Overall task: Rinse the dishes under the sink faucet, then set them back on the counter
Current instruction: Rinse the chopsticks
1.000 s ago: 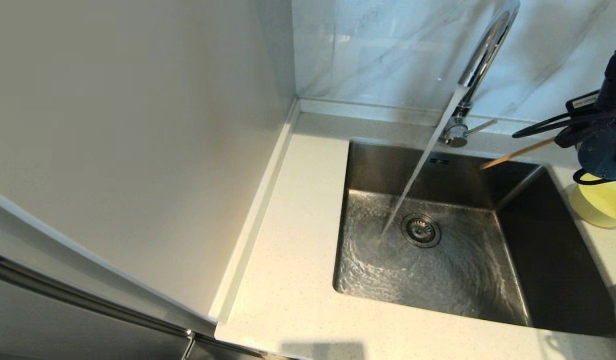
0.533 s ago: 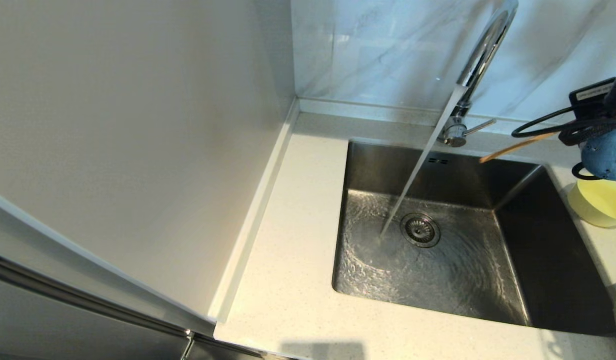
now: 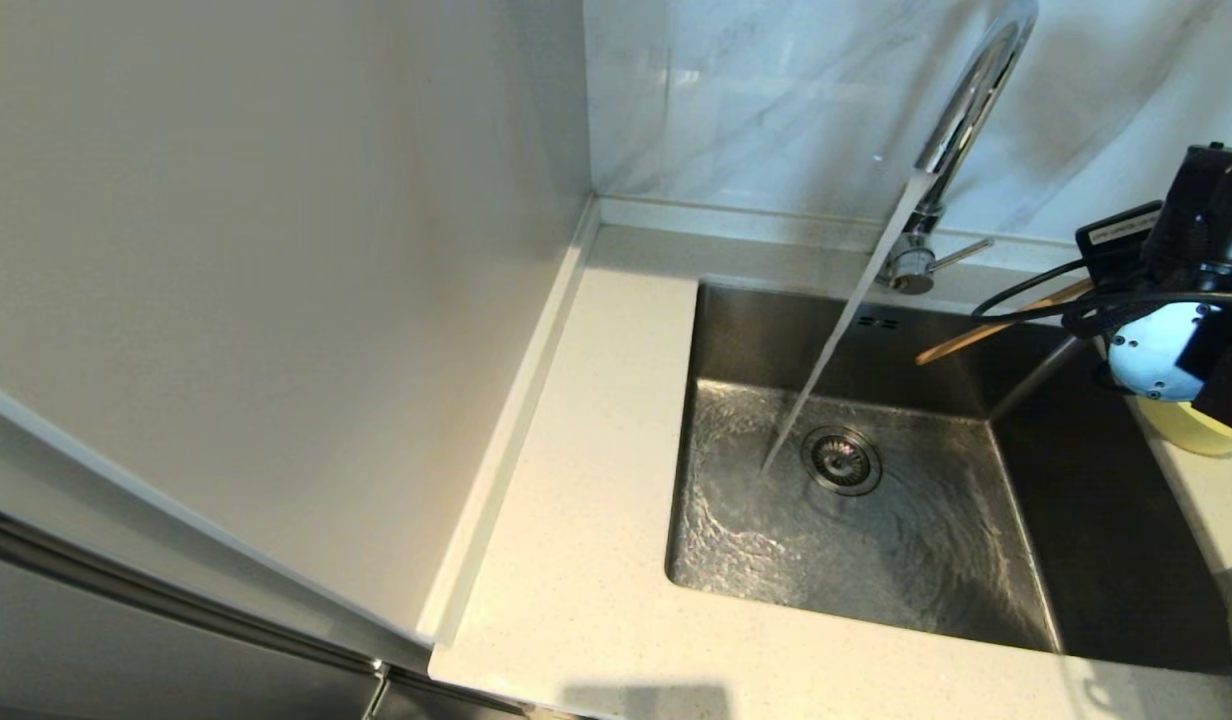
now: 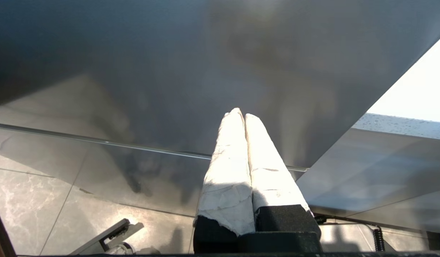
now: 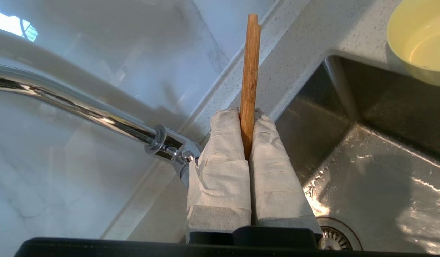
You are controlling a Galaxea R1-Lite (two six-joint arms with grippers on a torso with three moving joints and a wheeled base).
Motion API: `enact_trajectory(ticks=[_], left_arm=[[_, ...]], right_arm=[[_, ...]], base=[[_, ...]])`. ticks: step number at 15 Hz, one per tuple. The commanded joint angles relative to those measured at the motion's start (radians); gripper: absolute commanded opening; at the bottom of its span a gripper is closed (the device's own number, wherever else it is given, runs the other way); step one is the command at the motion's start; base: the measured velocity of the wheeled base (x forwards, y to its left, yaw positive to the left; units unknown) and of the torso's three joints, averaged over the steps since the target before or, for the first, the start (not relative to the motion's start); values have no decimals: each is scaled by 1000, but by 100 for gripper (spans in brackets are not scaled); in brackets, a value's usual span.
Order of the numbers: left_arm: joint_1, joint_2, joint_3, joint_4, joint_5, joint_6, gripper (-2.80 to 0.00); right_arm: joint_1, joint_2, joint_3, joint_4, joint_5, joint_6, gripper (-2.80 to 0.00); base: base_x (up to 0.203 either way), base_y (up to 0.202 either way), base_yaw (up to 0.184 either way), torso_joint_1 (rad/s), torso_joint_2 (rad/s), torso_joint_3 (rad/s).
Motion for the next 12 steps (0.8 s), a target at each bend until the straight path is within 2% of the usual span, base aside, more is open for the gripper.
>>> enact_trajectory(ticks=[1,5,6,8,10,11,12], left_arm=[[0,0,0,0,0,0,-280],[0,0,0,0,0,0,-280],[0,0,0,0,0,0,-280],[0,0,0,0,0,0,-280],[0,0,0,0,0,0,-280],[0,0,0,0,0,0,-280],[0,0,0,0,0,0,-280]], right_arm=[[14,17,-8,-4,-5,8,-280],[68,28,-33,23,-19,56,-280],[74,31,-46,57,-28,91,-280],[85,55,-91,154,-42,229,-280],[90,92,-172,244,-62,436,-280],[96,105,-203,280,-82,509,-280],[107,113,-207,289,-119,517,-280]], base=[[0,0,0,0,0,0],[0,0,0,0,0,0],[0,0,0,0,0,0],[0,0,0,0,0,0],[0,0,0,0,0,0],[0,0,0,0,0,0],[0,0,0,0,0,0]])
